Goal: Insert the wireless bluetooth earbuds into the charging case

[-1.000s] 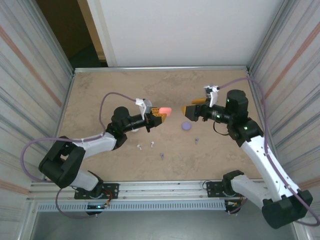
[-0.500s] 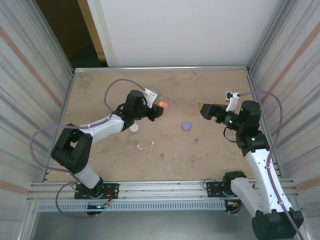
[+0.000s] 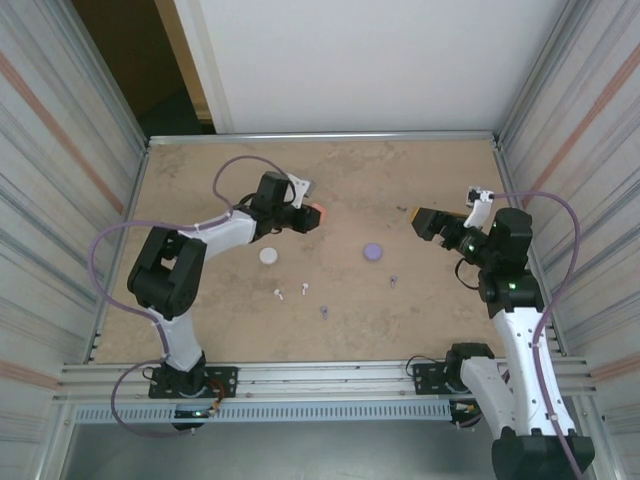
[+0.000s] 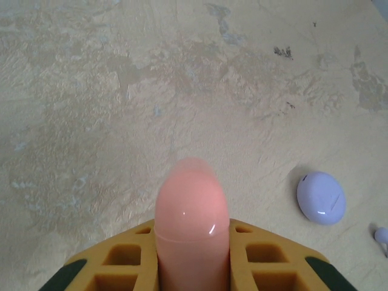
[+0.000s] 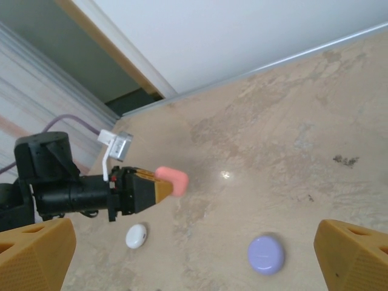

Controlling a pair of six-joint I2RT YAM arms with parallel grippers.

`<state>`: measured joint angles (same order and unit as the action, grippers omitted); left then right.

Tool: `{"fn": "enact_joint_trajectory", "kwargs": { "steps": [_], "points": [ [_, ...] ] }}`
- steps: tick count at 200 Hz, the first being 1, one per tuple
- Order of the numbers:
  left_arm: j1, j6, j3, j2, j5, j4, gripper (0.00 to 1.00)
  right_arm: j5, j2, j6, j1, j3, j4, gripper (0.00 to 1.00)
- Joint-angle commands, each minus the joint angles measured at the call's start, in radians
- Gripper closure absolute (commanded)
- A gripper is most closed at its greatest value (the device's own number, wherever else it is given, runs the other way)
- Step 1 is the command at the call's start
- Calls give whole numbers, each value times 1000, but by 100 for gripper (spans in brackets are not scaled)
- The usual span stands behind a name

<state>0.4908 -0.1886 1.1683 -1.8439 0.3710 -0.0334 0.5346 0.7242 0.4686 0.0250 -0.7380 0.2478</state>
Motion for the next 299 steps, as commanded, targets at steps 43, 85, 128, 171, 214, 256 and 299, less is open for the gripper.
{"fn": "enact_joint_trajectory", "kwargs": {
  "steps": [43, 85, 128, 171, 214, 256, 299],
  "points": [
    [-7, -21, 116, -98, 39, 50, 100, 13, -95, -3, 81, 43, 55, 1],
    [-15, -43, 163, -165, 57, 56, 99, -23, -136, -49, 93, 51, 129, 1],
    [-23, -64, 178, -198, 51, 59, 86, -47, -141, -82, 98, 52, 166, 1],
    [-28, -57, 173, -223, 29, 84, 80, -59, -137, -91, 99, 49, 179, 1],
    [-31, -45, 155, -229, 11, 80, 75, -38, -121, -90, 99, 45, 180, 1],
    [-37, -44, 124, -215, -6, 59, 69, -29, -112, -90, 101, 15, 202, 1],
    [-61, -56, 73, -195, 29, -1, 65, -6, -105, -87, 101, -4, 205, 1]
  ]
}}
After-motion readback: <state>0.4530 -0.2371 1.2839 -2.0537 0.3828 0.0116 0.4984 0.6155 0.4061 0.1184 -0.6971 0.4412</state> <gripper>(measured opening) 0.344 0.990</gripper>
